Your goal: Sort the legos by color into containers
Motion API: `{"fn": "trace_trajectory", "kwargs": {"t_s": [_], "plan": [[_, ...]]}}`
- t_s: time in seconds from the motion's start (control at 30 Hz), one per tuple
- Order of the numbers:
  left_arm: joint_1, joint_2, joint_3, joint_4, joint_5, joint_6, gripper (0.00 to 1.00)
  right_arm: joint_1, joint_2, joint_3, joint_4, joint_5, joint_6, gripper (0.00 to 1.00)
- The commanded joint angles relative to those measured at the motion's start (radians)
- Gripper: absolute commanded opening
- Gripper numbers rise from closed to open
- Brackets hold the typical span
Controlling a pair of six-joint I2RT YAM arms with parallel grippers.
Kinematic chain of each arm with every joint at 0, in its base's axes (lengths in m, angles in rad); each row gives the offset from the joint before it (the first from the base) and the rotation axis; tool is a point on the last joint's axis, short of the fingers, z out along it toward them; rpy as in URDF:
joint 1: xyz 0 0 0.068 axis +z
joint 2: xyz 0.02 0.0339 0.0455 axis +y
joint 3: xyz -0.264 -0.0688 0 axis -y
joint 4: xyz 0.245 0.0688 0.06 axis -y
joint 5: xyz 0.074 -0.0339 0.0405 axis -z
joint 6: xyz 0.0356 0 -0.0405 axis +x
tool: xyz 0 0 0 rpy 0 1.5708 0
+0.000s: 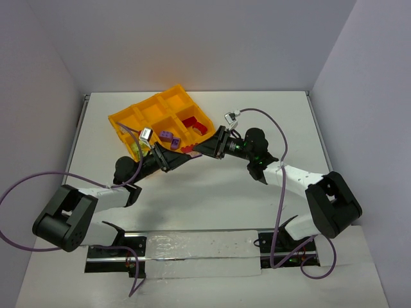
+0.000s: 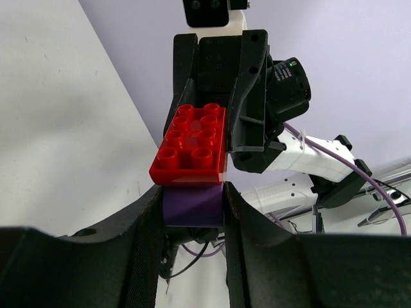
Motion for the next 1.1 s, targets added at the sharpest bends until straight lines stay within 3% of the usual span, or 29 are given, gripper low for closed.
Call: {"fn": "trace_trajectory", "kwargs": {"t_s": [0.0,0.2,0.53,0.87,1.07], "plan": [[-0.011,0.001,0.047,0.09,0.012,0.02,0.0,0.007,-0.003,0.033,0.027,0.005,-0.002,0.0],[-0.012,-0.036,0.041,-0.001,0.005,0.077,0.0,0.006,-0.016,0.027,0.026,0.044,0.017,0.0],[-0.026,-0.25,0.02,-0.502,-0.11,0.355,0.0,0.006,-0.013,0.029,0.02,0.097,0.056,0.0],[-0.026,-0.381,-0.038,-0.65,-0.111,0.381,0.0,-0.001,-0.023,-0.012,-0.012,0.142,0.016,0.0],[-0.023,-0.535,0.09,-1.092,-0.315,0.479,0.0,-0.077,-0.137,-0.041,-0.279,0.297,-0.184,0.0]]}}
